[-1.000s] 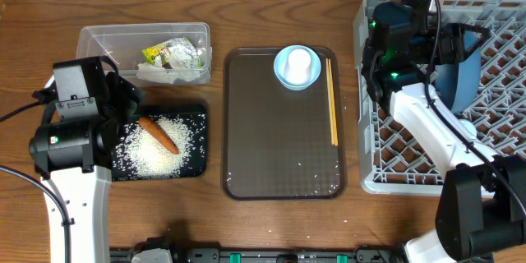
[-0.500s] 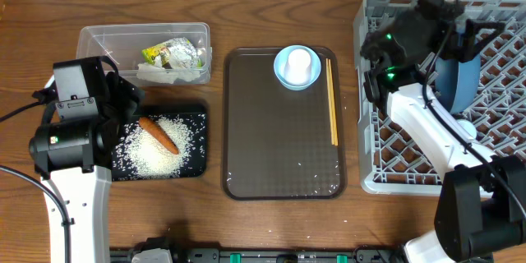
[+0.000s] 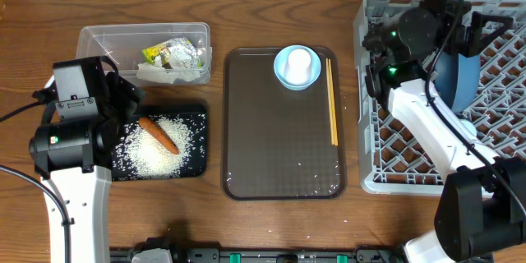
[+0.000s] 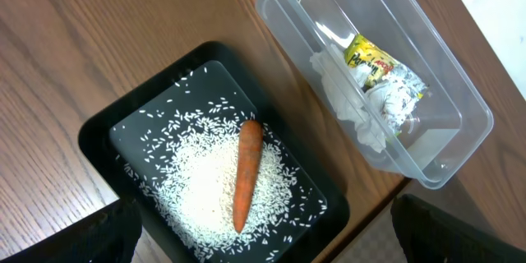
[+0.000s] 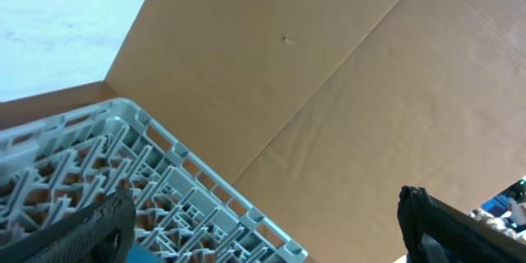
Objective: Sort waste into correct bins and load items into the dishwasher rack
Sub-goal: 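Swing the right gripper left toward the cups, then back over the rack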
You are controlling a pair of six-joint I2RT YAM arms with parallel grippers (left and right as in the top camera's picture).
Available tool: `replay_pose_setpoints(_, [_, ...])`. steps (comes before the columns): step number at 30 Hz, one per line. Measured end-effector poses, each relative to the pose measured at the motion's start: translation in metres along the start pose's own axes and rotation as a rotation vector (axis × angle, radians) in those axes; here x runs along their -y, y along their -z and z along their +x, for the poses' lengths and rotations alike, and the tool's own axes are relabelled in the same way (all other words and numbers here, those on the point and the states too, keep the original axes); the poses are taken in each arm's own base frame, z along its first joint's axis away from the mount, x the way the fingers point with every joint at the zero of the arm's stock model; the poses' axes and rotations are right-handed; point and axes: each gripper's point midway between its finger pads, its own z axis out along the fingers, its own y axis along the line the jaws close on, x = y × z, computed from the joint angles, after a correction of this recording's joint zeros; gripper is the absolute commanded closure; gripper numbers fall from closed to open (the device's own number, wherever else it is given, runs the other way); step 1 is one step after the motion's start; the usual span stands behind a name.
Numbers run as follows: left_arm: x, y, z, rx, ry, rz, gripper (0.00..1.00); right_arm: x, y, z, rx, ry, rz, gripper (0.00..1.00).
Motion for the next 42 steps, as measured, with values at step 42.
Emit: replay_pose_setpoints(42, [0.0,0.0,0.0,-0.001,0.0,-0.001,0.01,-0.115,0.228,0.031,-0.097,-0.21,-1.486,0.19])
